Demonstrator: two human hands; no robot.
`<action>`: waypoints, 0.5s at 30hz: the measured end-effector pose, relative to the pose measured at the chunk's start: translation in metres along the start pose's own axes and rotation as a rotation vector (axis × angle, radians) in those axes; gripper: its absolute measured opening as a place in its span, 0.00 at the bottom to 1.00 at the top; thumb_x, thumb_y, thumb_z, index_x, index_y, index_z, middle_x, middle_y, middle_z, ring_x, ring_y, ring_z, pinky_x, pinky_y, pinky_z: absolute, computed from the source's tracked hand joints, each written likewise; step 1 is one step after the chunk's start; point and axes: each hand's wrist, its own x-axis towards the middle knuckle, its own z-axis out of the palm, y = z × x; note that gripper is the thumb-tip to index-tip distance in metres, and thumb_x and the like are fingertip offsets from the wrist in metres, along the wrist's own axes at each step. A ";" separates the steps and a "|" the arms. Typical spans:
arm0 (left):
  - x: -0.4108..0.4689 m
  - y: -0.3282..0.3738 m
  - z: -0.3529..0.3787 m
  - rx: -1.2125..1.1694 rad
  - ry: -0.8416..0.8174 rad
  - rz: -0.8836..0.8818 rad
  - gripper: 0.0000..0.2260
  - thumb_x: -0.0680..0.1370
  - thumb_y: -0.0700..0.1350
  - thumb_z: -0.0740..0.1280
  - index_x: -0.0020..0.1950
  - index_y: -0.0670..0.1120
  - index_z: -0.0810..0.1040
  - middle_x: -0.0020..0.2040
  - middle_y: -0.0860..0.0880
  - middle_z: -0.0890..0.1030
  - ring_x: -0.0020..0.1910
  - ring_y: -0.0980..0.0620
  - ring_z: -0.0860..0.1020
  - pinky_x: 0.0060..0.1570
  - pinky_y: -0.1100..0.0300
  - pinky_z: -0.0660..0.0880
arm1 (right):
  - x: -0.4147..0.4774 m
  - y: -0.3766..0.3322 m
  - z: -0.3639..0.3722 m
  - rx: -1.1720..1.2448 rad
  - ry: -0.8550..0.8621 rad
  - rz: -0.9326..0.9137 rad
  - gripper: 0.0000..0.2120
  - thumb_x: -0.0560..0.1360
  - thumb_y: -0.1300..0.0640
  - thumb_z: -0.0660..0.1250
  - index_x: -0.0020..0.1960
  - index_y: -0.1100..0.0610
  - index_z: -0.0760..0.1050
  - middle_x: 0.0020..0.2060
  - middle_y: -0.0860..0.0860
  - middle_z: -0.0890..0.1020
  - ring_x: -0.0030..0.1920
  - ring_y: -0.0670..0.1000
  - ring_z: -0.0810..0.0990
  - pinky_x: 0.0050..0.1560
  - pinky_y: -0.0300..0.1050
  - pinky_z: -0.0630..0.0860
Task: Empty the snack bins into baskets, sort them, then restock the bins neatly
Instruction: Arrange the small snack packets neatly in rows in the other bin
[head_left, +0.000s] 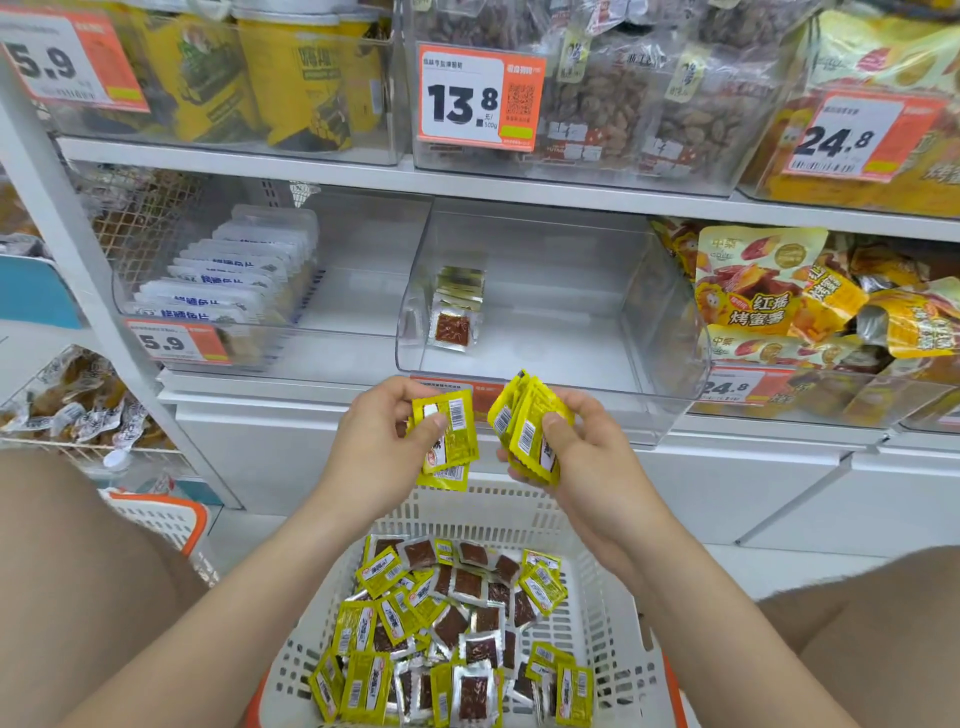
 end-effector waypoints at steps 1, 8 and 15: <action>-0.001 0.000 0.002 -0.028 0.050 -0.010 0.06 0.79 0.40 0.74 0.53 0.49 0.79 0.43 0.49 0.87 0.38 0.46 0.84 0.40 0.49 0.81 | -0.003 -0.002 0.004 0.126 -0.010 0.084 0.10 0.88 0.62 0.55 0.64 0.59 0.74 0.50 0.59 0.87 0.45 0.59 0.87 0.43 0.49 0.83; -0.024 0.006 0.035 -0.428 0.070 -0.147 0.13 0.81 0.33 0.69 0.55 0.52 0.78 0.51 0.49 0.85 0.46 0.45 0.84 0.41 0.49 0.79 | -0.022 0.013 0.027 0.350 0.017 0.368 0.15 0.86 0.66 0.55 0.58 0.66 0.81 0.47 0.59 0.88 0.43 0.53 0.85 0.47 0.46 0.80; -0.039 0.022 0.045 -0.490 -0.137 -0.085 0.10 0.85 0.49 0.64 0.63 0.53 0.82 0.61 0.46 0.84 0.60 0.43 0.83 0.63 0.39 0.79 | -0.018 0.024 0.029 0.129 0.224 0.156 0.11 0.86 0.59 0.60 0.63 0.62 0.78 0.50 0.58 0.87 0.53 0.58 0.86 0.63 0.57 0.80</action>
